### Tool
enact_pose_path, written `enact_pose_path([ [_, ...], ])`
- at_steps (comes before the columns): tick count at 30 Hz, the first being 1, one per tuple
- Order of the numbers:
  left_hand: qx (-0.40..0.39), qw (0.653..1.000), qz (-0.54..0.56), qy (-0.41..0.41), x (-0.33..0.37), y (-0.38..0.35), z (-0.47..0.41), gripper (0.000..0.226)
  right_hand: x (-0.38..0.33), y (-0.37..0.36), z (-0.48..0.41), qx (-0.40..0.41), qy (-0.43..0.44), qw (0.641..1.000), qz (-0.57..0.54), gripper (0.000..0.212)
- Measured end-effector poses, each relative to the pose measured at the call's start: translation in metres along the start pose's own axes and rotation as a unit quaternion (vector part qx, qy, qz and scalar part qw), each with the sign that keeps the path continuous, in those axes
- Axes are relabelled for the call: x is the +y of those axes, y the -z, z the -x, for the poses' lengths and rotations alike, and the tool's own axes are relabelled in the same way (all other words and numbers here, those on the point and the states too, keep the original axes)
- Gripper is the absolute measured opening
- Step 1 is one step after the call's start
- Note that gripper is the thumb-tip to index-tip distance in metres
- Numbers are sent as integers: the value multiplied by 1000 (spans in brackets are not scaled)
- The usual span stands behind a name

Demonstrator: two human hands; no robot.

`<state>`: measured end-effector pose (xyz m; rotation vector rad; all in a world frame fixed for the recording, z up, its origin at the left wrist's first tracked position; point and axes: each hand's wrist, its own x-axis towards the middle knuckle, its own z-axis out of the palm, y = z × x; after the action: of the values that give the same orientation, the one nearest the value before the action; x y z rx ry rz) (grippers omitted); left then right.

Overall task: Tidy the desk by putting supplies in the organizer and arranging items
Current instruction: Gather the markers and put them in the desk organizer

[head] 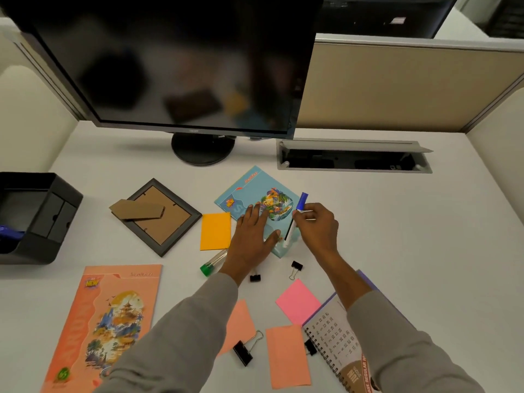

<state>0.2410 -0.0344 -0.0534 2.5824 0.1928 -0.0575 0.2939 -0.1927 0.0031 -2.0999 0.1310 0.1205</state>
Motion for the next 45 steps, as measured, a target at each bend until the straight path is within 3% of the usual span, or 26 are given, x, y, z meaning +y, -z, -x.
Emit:
enact_pose_path([
  [7,117,987,101,45,-36,47,22,66,-49,-40,27,-59,89,993,-51,21],
  [22,269,943,58,188,-186,128,108,58,-145,-141,87,-161,214,961,-67,25],
  [32,223,932,-26,284,-247,111,162,58,-236,-211,136,-215,343,908,-109,32],
  [39,208,932,-75,287,-250,105,167,56,-283,-267,173,-252,398,871,-140,33],
  [45,219,933,-63,280,-248,106,169,54,-295,-314,192,-278,397,860,-157,34],
])
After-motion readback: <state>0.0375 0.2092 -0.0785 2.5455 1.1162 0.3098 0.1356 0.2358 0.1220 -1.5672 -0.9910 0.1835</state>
